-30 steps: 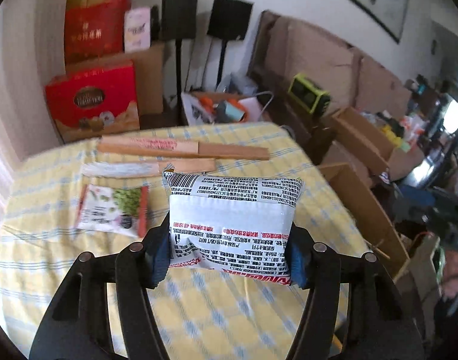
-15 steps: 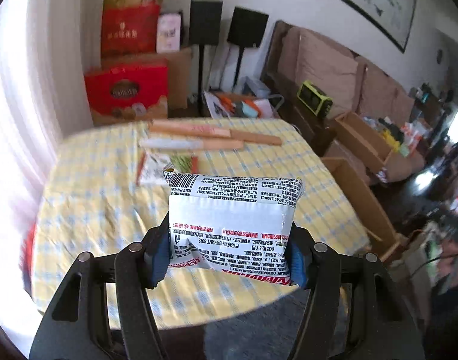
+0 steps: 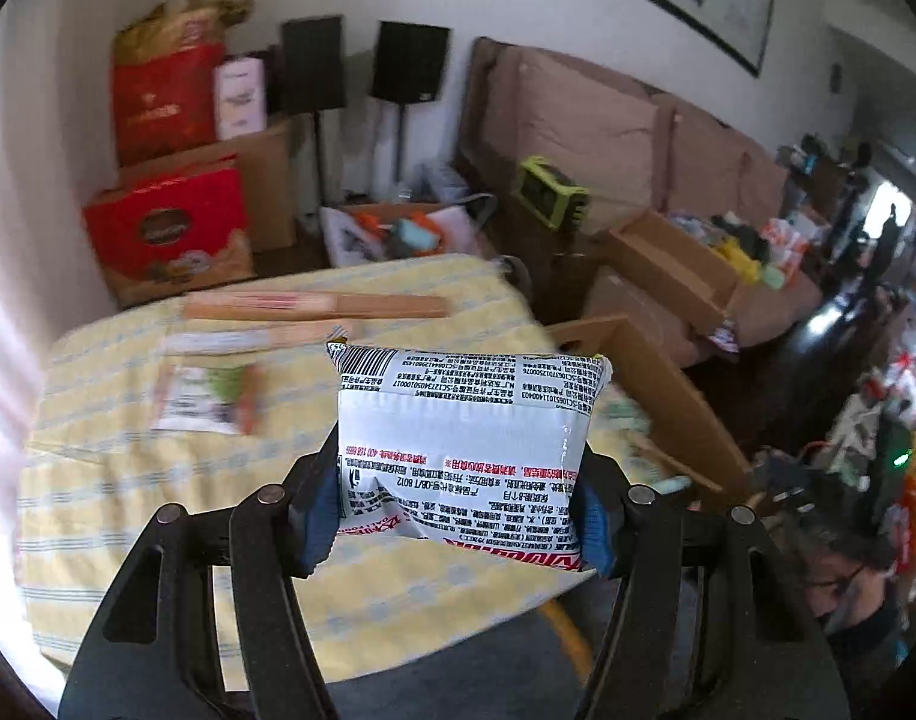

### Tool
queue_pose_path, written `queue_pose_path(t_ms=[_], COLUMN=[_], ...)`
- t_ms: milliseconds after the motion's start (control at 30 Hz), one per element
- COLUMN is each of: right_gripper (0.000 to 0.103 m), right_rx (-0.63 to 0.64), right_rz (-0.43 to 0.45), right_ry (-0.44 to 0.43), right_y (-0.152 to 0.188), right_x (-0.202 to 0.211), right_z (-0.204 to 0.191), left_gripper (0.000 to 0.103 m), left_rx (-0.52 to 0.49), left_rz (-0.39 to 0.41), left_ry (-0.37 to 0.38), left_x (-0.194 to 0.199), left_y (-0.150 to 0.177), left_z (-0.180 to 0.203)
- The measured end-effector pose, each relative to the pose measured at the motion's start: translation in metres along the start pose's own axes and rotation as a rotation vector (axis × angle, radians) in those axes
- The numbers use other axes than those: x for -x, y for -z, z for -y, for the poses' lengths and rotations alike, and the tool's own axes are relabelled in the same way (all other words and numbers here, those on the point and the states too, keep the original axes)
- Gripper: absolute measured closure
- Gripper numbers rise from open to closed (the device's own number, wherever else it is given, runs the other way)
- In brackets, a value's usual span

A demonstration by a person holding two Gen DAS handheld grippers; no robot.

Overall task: Organize objects
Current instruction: 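Carry the white packet and wooden tag over the box with both grippers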

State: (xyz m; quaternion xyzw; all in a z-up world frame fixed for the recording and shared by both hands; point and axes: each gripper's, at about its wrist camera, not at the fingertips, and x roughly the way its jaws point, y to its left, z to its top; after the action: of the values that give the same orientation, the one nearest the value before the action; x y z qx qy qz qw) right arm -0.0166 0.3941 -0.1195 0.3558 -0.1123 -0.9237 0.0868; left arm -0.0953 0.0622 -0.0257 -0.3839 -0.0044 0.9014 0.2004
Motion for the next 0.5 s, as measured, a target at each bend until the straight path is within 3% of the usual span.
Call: queue_pose_path(t_ms=[333,500], right_gripper=[0.053,0.053], right_rx=[-0.057,-0.128], right_rz=[-0.028,-0.041], right_ry=[0.089,0.115], right_y=[0.023,0.029], right_x=[-0.005,-0.008], right_z=[0.037,0.068], left_gripper=[0.043,0.043], left_rx=[-0.072,-0.119], left_rz=[-0.061,-0.066], left_ry=[0.003,0.044], left_x=[-0.042,-0.055], left_y=[-0.003,-0.013], left_z=[0.066,0.095])
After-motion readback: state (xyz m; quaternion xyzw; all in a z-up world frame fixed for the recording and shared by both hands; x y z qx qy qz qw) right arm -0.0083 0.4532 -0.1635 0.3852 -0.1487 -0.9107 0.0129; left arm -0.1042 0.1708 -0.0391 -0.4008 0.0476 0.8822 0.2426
